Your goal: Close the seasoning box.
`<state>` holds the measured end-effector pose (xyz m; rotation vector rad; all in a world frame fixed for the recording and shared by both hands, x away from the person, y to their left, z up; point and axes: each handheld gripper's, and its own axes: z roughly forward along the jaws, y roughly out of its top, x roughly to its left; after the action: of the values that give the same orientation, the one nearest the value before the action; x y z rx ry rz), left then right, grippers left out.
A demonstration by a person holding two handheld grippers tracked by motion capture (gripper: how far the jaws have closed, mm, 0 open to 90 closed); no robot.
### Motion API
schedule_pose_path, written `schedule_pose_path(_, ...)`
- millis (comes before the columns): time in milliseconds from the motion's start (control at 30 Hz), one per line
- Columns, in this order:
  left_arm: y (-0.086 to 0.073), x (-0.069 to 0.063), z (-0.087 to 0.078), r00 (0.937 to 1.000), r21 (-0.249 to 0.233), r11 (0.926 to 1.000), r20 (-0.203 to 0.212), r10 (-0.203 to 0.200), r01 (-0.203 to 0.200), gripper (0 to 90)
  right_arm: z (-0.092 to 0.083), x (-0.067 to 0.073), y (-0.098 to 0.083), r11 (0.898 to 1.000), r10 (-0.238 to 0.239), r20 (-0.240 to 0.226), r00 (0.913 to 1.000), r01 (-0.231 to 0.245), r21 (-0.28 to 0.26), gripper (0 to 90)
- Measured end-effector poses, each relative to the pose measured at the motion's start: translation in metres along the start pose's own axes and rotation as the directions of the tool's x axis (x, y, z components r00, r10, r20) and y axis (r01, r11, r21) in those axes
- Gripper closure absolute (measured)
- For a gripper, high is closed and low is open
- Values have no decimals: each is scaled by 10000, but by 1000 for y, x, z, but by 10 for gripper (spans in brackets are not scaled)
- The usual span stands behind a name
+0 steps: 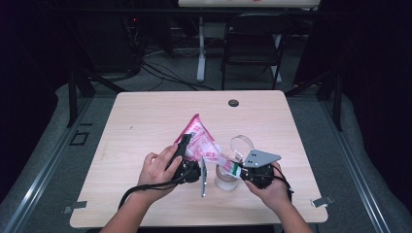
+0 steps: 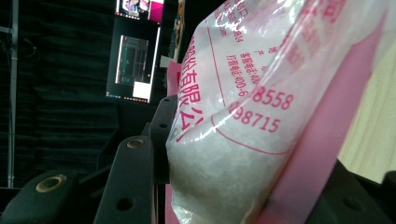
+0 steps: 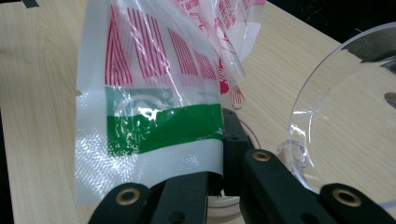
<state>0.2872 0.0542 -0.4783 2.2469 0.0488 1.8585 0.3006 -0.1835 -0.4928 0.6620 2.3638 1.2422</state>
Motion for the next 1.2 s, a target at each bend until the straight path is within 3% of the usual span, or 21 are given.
schedule_pose_path(1200,-1,1,-1,10000,27,10000,-50,-15,15,592,2,2,0,10000,-28,-1,10000,28,35,900)
